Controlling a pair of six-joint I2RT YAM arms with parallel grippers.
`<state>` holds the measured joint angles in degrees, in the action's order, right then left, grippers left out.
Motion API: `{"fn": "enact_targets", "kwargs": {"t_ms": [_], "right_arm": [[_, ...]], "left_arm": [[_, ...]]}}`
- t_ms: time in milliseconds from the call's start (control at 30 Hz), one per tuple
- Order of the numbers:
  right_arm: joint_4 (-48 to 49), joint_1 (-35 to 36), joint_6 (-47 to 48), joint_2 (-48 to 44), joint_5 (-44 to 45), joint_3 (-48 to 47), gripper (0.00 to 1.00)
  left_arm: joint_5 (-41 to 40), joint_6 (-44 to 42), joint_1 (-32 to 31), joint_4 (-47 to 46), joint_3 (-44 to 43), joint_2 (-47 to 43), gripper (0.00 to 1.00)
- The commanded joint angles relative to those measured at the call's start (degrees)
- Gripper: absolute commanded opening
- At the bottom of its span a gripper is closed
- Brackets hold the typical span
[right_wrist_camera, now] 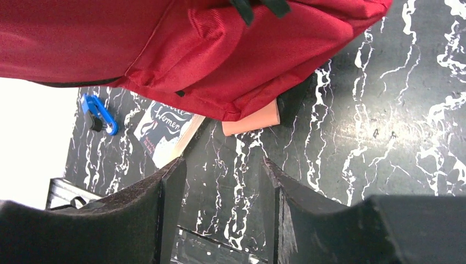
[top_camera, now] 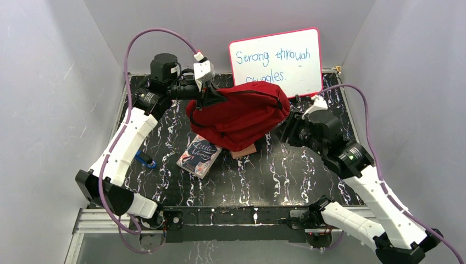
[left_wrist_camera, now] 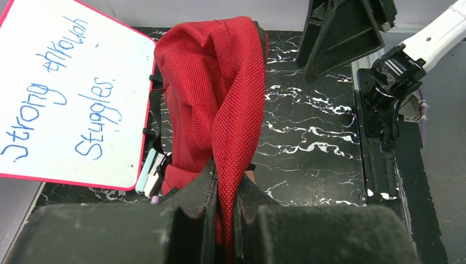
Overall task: Pack the student bag
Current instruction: Unzip the student bag at the center of the board.
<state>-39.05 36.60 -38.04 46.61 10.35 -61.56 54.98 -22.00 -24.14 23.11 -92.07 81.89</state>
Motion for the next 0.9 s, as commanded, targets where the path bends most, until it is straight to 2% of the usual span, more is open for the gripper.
{"fn": "enact_targets", "kwargs": {"t_ms": [0, 133, 300, 467, 667, 767, 867], "right_arm": [[5.63, -0.81, 6.93, 3.32, -3.92, -5.10, 0.58], [4.71, -6.88, 12.77, 6.55, -13.57, -8.04, 0.58], [5.24, -24.15, 16.74, 8.34, -36.57, -6.92, 0.57], [4.15, -39.11, 21.03, 8.57, -49.95, -5.24, 0.55], [15.04, -41.43, 17.39, 7.06, -59.73, 0.07, 0.52], [20.36, -41.46, 15.82, 6.75, -65.85, 1.38, 0.53], [25.36, -41.44, 12.86, 6.97, -66.54, 3.41, 0.57]], "left_arm": [[2.25, -0.57, -0.20, -1.40, 0.83, -2.62, 0.00], [2.48, -0.52, -0.20, -1.73, 0.94, -2.70, 0.00], [2.30, -0.45, -0.20, -1.95, 1.60, -3.18, 0.00], [2.10, -0.33, -0.20, -2.02, 1.90, -3.73, 0.00], [2.21, -0.17, -0.20, -2.08, 1.77, -3.94, 0.00], [2.53, 0.01, -0.20, -2.26, 1.63, -3.78, 0.00], [3.37, 0.34, -0.20, -2.50, 1.34, -3.35, 0.00]]}}
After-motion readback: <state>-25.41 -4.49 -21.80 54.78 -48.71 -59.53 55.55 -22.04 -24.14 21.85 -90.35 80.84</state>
